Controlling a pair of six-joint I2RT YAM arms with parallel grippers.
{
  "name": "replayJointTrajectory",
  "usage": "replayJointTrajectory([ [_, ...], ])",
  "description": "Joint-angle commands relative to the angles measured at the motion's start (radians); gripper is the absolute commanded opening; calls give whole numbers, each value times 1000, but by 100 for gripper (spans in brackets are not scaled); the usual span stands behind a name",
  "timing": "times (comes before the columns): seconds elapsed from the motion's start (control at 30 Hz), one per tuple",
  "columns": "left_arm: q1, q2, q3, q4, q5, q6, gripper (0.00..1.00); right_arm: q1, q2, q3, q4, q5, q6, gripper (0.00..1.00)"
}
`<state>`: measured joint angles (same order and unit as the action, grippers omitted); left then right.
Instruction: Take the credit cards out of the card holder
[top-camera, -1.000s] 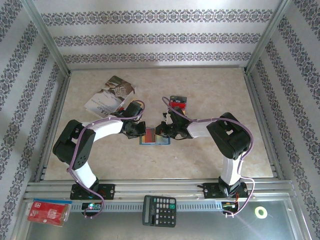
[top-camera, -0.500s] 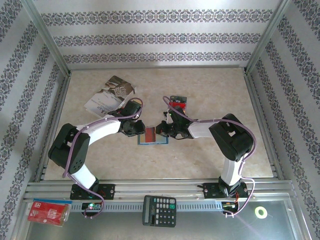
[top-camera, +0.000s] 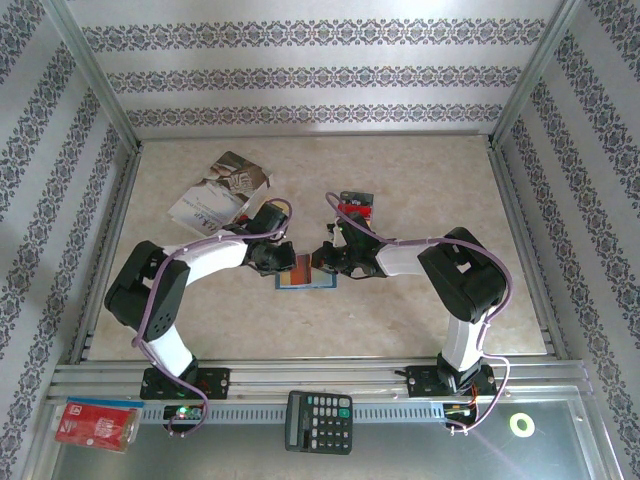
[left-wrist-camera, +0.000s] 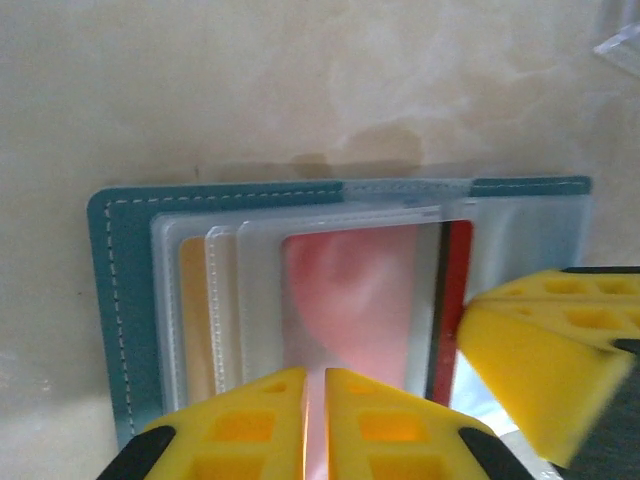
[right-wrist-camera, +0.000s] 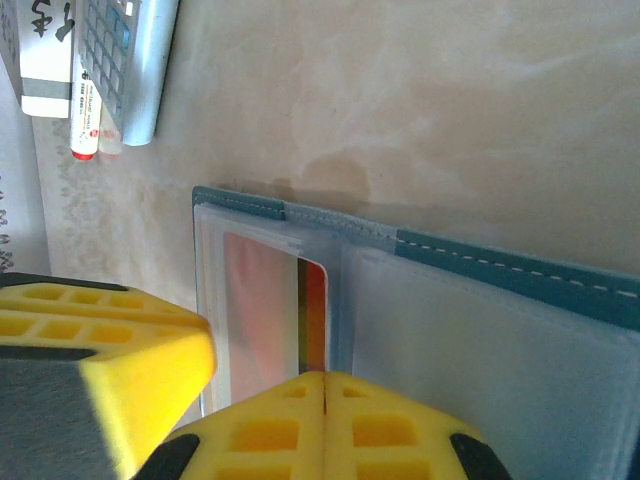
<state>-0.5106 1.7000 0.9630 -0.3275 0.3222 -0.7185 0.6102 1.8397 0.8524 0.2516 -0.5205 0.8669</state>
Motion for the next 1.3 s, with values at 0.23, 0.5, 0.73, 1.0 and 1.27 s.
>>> replayJointTrajectory([
  [0.23, -3, 32, -46, 5, -49, -39, 16, -13, 38, -7, 15, -19, 22, 10],
  [0.5, -4, 48, -41, 2, -43, -36, 17, 0, 65, -3, 32, -44, 43, 17],
  [0.73, -3, 46, -43, 2, -45, -34, 17, -2, 67, 4, 37, -58, 39, 15],
  [1.0, -4, 22, -41, -19, -56, -47, 30, -27, 9, -41, 38, 0, 13, 1],
  [1.27, -4, -40, -24, 21, -22, -53, 44, -73, -94, -118, 69, 24, -45, 0],
])
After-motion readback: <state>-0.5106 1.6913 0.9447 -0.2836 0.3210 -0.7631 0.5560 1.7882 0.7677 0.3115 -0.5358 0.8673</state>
